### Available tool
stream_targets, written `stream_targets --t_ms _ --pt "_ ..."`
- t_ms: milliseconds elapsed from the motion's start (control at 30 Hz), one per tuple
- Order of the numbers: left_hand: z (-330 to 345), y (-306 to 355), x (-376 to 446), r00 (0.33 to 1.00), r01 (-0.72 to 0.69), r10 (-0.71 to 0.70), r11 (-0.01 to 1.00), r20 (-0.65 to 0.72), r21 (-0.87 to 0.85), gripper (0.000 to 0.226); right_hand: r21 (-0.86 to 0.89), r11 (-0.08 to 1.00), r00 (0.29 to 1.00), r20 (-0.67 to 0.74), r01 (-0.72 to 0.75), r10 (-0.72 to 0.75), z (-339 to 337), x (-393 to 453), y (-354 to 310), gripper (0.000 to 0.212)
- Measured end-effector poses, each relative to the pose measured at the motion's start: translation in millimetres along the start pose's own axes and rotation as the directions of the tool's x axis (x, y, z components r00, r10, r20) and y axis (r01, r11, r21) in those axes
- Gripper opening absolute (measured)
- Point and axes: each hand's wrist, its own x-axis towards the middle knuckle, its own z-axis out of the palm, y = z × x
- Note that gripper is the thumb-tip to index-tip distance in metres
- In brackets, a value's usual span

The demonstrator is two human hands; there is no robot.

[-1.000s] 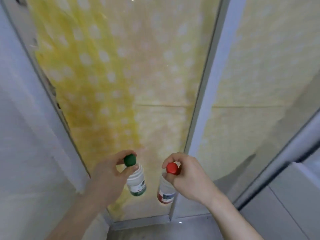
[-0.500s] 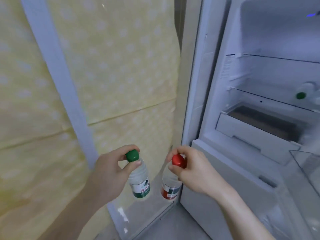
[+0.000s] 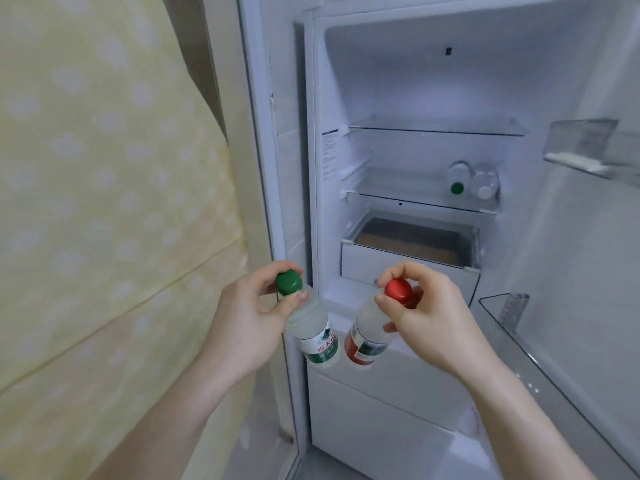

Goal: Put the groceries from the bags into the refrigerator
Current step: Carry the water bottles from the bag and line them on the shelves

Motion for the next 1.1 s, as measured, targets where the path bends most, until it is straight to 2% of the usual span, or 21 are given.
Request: stream_targets --t_ms 267,567,867,1100 --pt "12.1 -12.3 90.2 0.995 -0.086 0.094 0.982 0.039 -0.17 0.023 -0.027 1.0 0.972 -0.236 -0.013 0.007 5.3 50.8 -13.8 0.021" --pt "38.5 -11.7 153.8 0.982 -0.174 0.189 0.945 0.026 -0.275 0.025 0.065 0.998 0.891 -0.453 0.007 0.024 5.3 93.2 -5.6 0.022" --pt "81.0 -6.3 209.5 0.968 -0.246 0.25 0.903 -0.033 -0.351 0.027 0.168 0.979 0.808 -0.589 0.119 0.003 -15.6 145.6 21.0 0.024" --pt "119.4 5.4 260.3 0.946 -0.323 0.294 0.893 -0.137 -0.312 0.023 0.234 0.935 0.733 -0.679 0.266 -0.039 -30.4 210.7 46.6 0.022"
